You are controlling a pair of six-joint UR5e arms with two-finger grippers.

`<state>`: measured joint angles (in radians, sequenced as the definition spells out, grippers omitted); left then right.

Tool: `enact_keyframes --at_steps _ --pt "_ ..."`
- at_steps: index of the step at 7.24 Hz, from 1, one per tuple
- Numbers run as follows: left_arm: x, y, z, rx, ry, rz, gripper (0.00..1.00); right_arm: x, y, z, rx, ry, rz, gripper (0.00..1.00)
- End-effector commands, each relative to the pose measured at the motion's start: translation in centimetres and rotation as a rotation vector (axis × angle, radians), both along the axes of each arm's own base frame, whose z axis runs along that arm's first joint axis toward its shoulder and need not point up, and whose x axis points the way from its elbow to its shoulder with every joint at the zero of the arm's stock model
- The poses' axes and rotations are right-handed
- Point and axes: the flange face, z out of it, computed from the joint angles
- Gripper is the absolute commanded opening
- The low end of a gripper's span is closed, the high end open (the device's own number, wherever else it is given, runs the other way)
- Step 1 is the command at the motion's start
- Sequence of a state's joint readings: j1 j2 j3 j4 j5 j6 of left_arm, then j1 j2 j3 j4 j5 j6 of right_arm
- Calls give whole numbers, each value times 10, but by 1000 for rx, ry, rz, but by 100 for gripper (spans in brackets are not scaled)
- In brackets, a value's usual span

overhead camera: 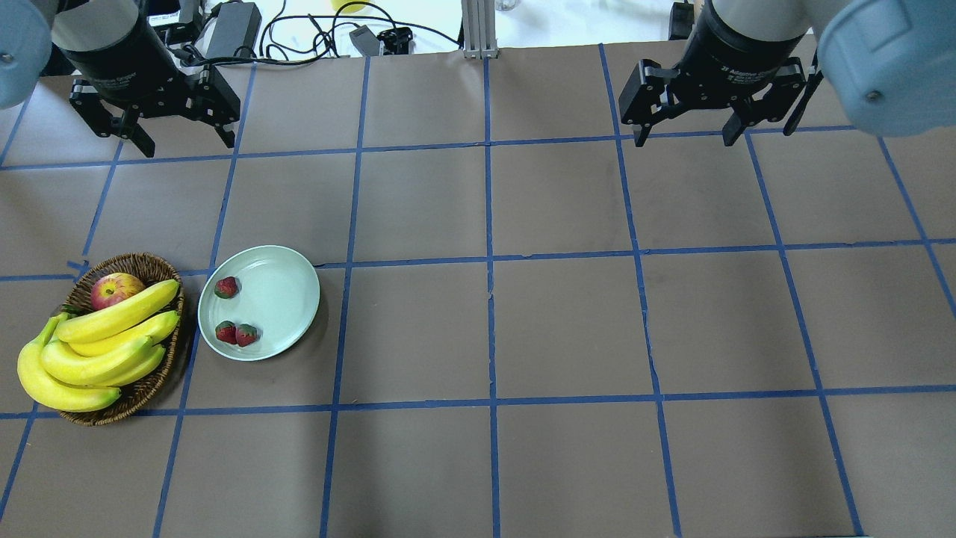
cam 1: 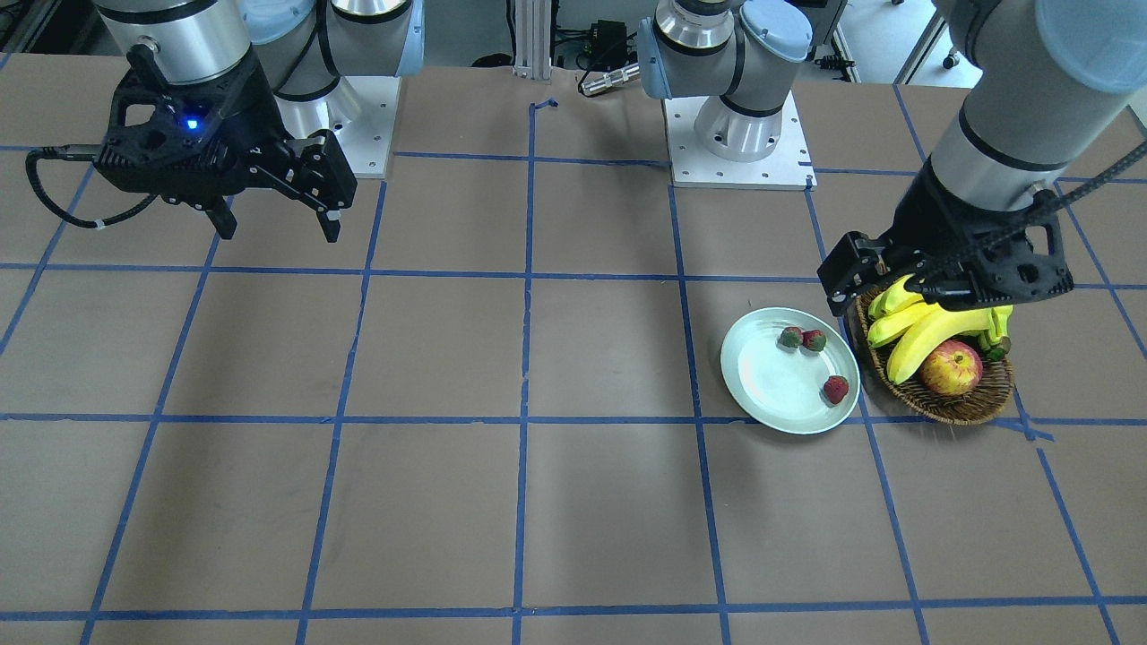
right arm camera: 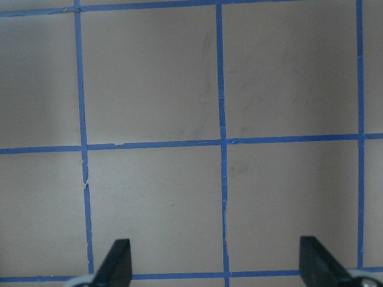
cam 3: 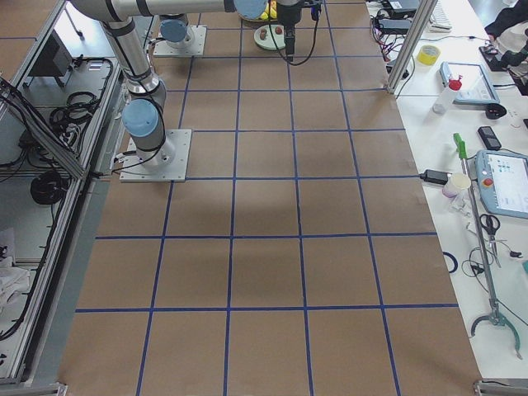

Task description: Collect all strawberries into plate

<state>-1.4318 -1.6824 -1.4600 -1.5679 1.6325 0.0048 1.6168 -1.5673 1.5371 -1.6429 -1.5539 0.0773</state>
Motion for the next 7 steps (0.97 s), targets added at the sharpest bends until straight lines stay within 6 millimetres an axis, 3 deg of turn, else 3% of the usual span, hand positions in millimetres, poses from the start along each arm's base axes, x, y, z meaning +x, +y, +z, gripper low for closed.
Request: enact_keyframes --at_steps 1,2,3,7 --pt "-18 18 19 30 46 -24 100 0 0 0 1 0 1 100" --pt "-49 22 21 19 64 -85 100 0 0 0 1 0 1 100" --pt "-68 24 19 2 59 -124 100 0 0 0 1 0 1 100" --pt "-71 28 20 5 61 -162 100 0 0 0 1 0 1 100"
